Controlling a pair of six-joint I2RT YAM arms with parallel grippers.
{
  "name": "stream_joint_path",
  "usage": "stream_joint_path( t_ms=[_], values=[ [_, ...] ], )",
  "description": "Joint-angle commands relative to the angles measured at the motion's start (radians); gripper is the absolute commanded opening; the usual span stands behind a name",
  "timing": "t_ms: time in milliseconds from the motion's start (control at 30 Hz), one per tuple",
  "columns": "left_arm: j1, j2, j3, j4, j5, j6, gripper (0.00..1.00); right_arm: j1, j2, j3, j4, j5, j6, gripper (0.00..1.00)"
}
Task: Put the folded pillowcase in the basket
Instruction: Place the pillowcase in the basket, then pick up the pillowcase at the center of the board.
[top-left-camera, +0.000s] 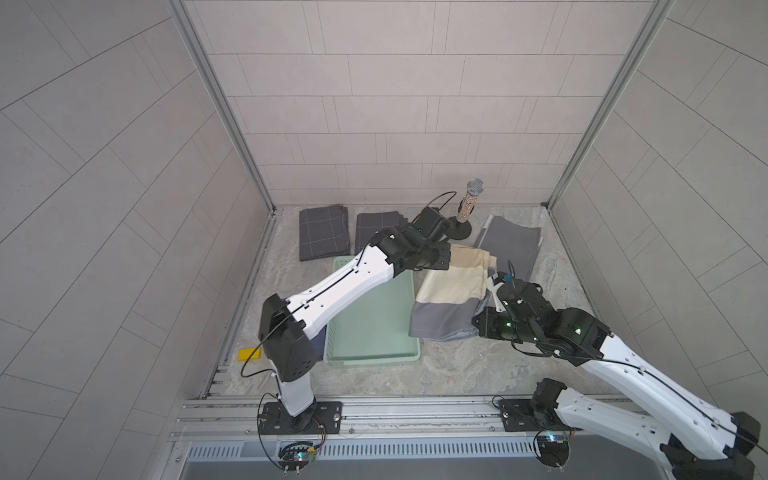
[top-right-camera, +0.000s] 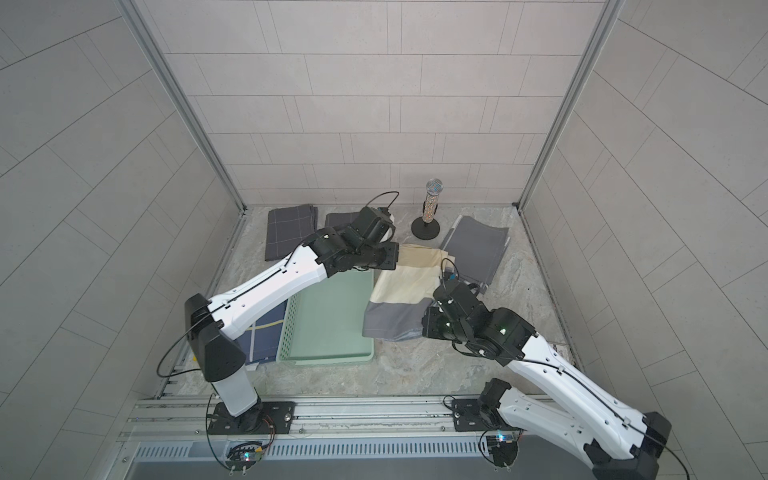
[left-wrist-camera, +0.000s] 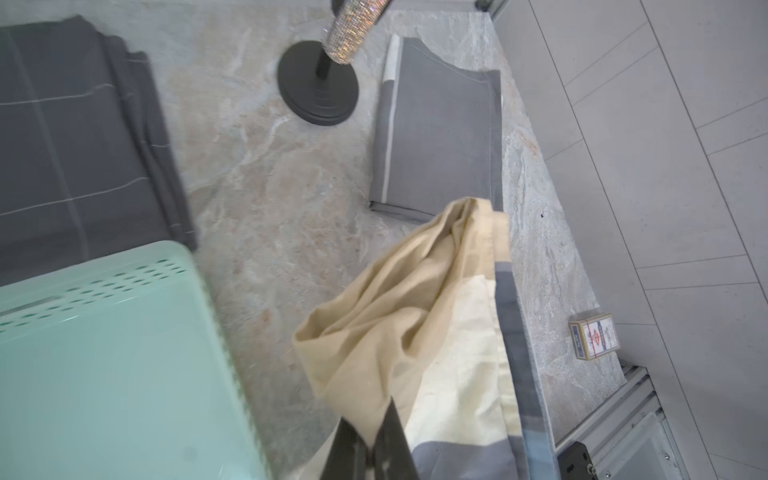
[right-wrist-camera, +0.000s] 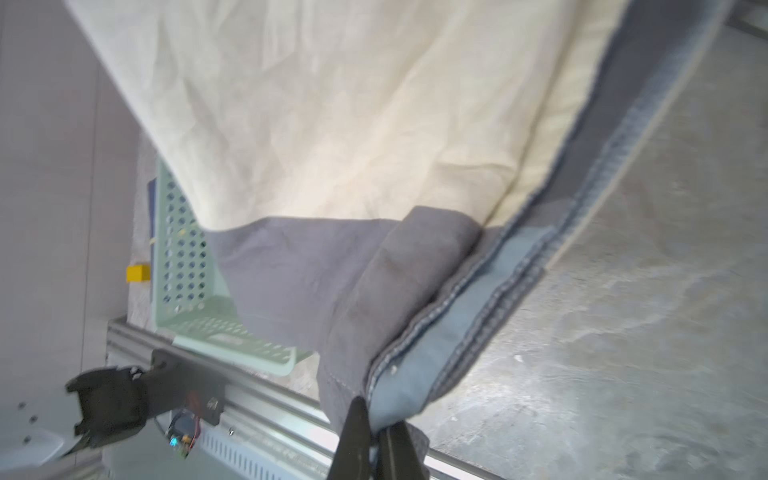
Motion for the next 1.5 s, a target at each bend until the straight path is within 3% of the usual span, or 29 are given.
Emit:
stream_joint_path(
  t_ms=[0, 200, 333, 600, 1033, 1133, 1167, 1233, 1267, 1300, 1367, 1467],
  values=[
    [0.121, -0.106, -0.116, -0.046, -0.012, 0.028, 0.0, 0.137, 0.117, 0.083, 0.058, 0.119, 0.029, 0.0],
    [0.374, -0.242, -0.315, -0.026, 0.098, 0.098, 0.0, 0.211, 0.352, 0.164, 0.213, 0.087, 0.005, 0.0],
    [0.47, -0.253, -0.4, 0.013, 0.131, 0.12, 0.0, 0.213, 0.5, 0.219, 0.278, 0.055, -0.018, 0.0],
    [0.514, -0.168, -0.426, 0.03, 0.119, 0.128, 0.0, 0.225, 0.659, 0.238, 0.324, 0.059, -0.058, 0.0],
    [0.551, -0.096, -0.537, 0.134, 0.113, 0.143, 0.01, 0.204, 0.745, 0.136, 0.468, 0.009, -0.036, 0.0],
    [0.555, -0.085, -0.558, 0.17, 0.139, 0.131, 0.08, 0.204, 0.752, 0.127, 0.475, 0.014, -0.042, 0.0],
    [0.555, -0.083, -0.56, 0.169, 0.139, 0.126, 0.18, 0.203, 0.747, 0.123, 0.473, 0.024, -0.041, 0.12],
    [0.556, -0.083, -0.557, 0.162, 0.136, 0.129, 0.46, 0.202, 0.719, 0.111, 0.47, 0.04, -0.042, 0.38],
    [0.556, -0.087, -0.551, 0.151, 0.13, 0.136, 0.6, 0.203, 0.698, 0.105, 0.469, 0.041, -0.043, 0.45],
    [0.557, -0.097, -0.543, 0.142, 0.125, 0.142, 0.67, 0.206, 0.679, 0.104, 0.465, 0.042, -0.048, 0.52],
    [0.557, -0.135, -0.539, 0.145, 0.123, 0.149, 0.69, 0.216, 0.634, 0.105, 0.445, 0.061, -0.046, 0.59],
    [0.556, -0.211, -0.54, 0.171, 0.137, 0.132, 0.71, 0.228, 0.555, 0.113, 0.405, 0.086, -0.033, 0.61]
  ],
)
